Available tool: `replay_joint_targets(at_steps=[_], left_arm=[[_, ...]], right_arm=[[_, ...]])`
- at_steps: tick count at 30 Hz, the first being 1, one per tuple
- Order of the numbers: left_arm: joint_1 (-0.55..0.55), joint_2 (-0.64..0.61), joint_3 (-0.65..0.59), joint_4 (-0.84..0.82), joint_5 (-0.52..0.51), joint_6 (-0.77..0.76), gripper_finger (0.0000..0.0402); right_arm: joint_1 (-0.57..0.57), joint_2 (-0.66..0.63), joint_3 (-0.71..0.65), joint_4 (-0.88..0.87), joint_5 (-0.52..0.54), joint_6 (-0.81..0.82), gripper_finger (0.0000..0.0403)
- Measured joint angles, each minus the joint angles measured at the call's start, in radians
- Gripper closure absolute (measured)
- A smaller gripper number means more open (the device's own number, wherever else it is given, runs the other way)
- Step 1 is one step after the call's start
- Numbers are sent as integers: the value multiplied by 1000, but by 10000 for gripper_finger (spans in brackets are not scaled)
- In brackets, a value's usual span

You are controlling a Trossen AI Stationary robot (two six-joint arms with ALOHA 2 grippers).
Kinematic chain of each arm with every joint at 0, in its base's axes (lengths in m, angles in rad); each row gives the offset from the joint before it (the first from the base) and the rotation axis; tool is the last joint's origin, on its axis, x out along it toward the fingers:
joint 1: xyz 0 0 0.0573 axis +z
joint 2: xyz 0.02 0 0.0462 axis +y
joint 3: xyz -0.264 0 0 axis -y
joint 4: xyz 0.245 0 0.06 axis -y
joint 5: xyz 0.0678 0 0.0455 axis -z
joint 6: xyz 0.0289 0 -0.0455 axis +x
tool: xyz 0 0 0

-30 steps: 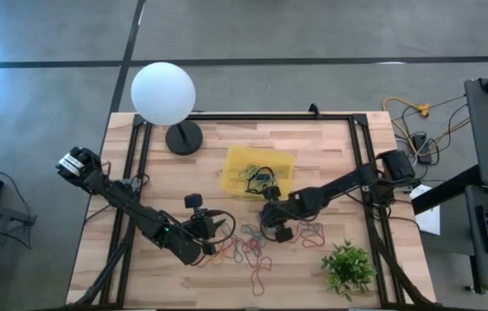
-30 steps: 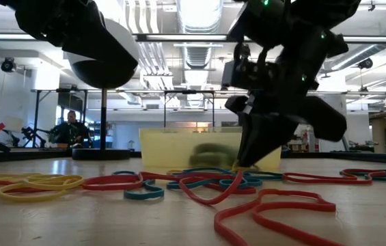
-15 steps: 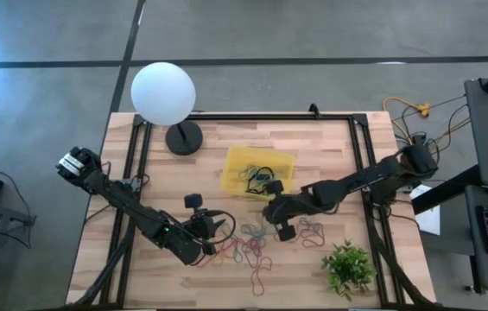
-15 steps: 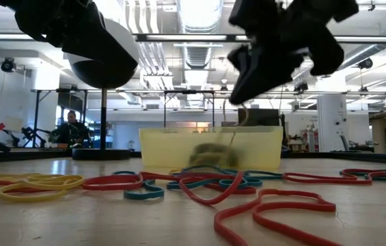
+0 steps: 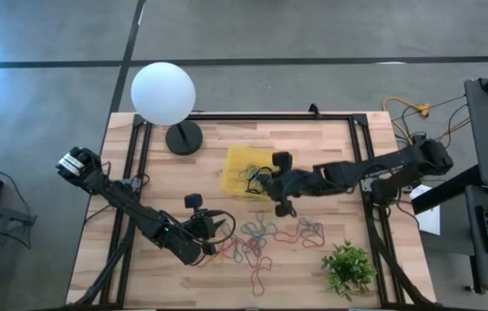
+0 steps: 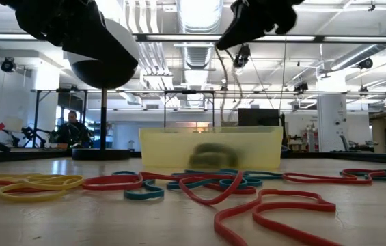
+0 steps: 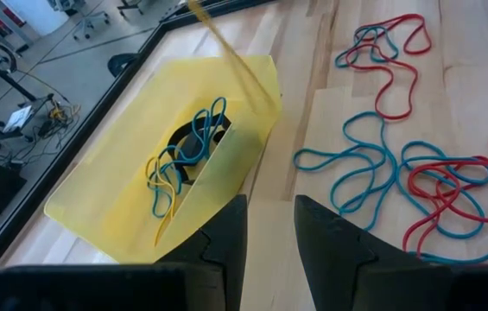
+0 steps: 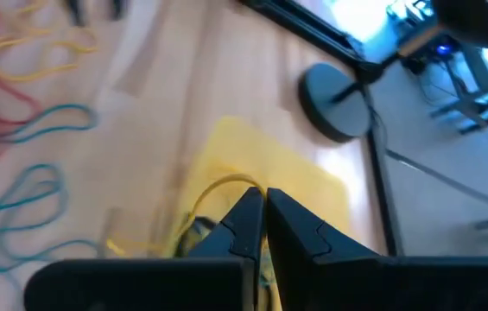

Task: Pick and place rubber bands into bin
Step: Put the yellow rubber band into the yellow bin

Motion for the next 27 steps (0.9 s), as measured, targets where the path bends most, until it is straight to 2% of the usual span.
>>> replay_joint_targets(at_steps=[6, 15, 23, 27], left_arm=[[0, 0, 0, 3, 0, 0, 318], [0, 0, 0, 0, 0, 0, 318], [0, 0, -2, -1, 0, 0, 318], [0, 0, 0, -1, 1, 1, 318]], right_arm=[[-108, 20, 46, -58, -2, -26, 394], [-267, 20, -14, -69, -28, 46, 394], [-298, 20, -59, -69, -86, 96, 394], [-297, 20, -60, -68, -185, 90, 379]])
